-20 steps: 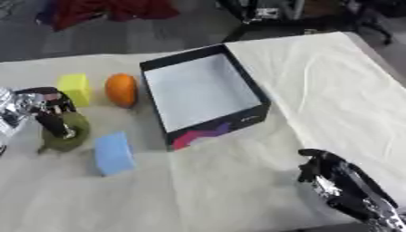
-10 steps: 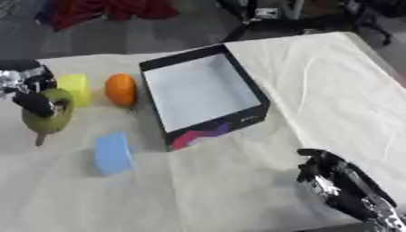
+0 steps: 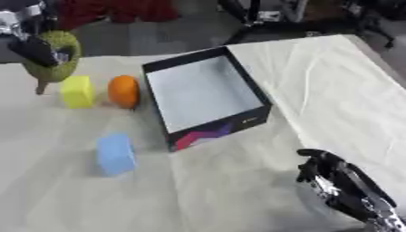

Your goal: Pick up objects on the table and place them in the box.

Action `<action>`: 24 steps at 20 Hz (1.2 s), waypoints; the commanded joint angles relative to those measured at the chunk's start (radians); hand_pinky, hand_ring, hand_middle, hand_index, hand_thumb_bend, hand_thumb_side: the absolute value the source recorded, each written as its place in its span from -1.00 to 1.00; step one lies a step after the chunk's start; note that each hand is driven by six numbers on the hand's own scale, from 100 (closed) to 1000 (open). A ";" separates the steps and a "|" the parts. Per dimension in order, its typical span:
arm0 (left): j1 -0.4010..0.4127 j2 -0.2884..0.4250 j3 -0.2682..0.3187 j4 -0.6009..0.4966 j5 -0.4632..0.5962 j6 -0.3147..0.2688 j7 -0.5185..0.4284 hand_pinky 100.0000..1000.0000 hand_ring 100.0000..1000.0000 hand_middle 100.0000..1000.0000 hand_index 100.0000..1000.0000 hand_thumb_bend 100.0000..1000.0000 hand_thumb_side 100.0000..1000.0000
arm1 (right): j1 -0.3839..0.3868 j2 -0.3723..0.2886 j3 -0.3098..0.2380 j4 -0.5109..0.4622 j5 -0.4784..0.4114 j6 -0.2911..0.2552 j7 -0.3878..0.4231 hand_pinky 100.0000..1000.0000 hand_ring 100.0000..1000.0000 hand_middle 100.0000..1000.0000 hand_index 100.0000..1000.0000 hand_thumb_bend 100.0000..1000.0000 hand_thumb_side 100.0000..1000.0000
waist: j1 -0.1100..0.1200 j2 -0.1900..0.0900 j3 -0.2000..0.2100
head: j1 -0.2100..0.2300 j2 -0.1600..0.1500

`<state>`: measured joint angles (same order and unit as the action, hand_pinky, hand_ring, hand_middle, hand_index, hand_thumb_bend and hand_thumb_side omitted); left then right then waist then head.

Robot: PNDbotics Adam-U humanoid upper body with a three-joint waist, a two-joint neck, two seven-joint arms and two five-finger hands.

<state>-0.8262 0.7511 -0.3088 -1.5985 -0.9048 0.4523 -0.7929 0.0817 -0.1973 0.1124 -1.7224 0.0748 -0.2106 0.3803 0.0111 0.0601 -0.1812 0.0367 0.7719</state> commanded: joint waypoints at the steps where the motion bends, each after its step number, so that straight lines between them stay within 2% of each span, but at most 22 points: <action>1: -0.113 -0.132 -0.040 0.092 -0.105 0.065 -0.048 -0.01 -0.21 -0.22 -0.07 -0.60 -0.73 | 0.001 -0.012 0.004 -0.008 -0.003 -0.001 0.007 0.61 -0.01 -0.15 0.61 -1.00 -0.18 | 0.001 -0.036 -0.004 | 0.008 -0.002; 4: -0.175 -0.250 -0.069 0.200 -0.170 0.033 0.028 0.04 -0.19 -0.18 -0.03 -0.56 -0.72 | -0.001 -0.012 0.014 -0.007 -0.007 -0.002 0.017 0.61 -0.01 -0.15 0.61 -1.00 -0.18 | 0.000 -0.039 -0.014 | 0.020 -0.002; 7: -0.203 -0.343 -0.095 0.269 -0.199 0.006 0.089 0.06 -0.17 -0.17 -0.01 -0.54 -0.71 | -0.003 -0.010 0.019 -0.006 -0.010 -0.002 0.024 0.61 -0.01 -0.15 0.61 -1.00 -0.18 | -0.004 -0.039 -0.029 | 0.029 -0.002; 13: -0.205 -0.471 -0.131 0.377 -0.222 -0.017 0.168 0.12 -0.12 -0.11 0.07 -0.46 -0.72 | -0.006 -0.008 0.026 -0.006 -0.014 -0.002 0.033 0.61 -0.01 -0.15 0.61 -1.00 -0.18 | -0.007 -0.035 -0.043 | 0.042 -0.002; 14: -0.202 -0.486 -0.133 0.396 -0.224 -0.019 0.183 0.13 -0.11 -0.11 0.07 -0.45 -0.72 | -0.006 -0.007 0.025 -0.005 -0.015 -0.002 0.033 0.61 -0.01 -0.14 0.61 -1.00 -0.18 | -0.008 -0.035 -0.044 | 0.043 -0.002; 18: -0.176 -0.528 -0.148 0.454 -0.198 -0.026 0.244 0.21 -0.02 -0.01 0.18 -0.10 -0.59 | -0.007 -0.005 0.025 -0.005 -0.015 -0.001 0.034 0.61 -0.01 -0.15 0.61 -1.00 -0.18 | -0.009 -0.033 -0.046 | 0.041 -0.002; 22: -0.151 -0.542 -0.169 0.484 -0.158 -0.033 0.284 0.26 0.05 0.08 0.27 0.03 -0.56 | -0.007 -0.003 0.024 -0.004 -0.015 -0.001 0.033 0.61 -0.01 -0.15 0.61 -1.00 -0.18 | -0.009 -0.032 -0.044 | 0.036 -0.002; 24: -0.141 -0.543 -0.176 0.497 -0.143 -0.035 0.294 0.29 0.11 0.16 0.39 0.16 -0.53 | -0.007 -0.002 0.022 -0.004 -0.015 -0.001 0.032 0.61 -0.01 -0.15 0.61 -1.00 -0.18 | -0.009 -0.032 -0.043 | 0.035 -0.002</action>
<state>-0.9501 0.2037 -0.4820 -1.0993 -1.0599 0.4186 -0.5105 0.0804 -0.1966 0.1364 -1.7165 0.0650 -0.2090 0.4109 0.0111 0.0497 -0.2251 0.0746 0.7719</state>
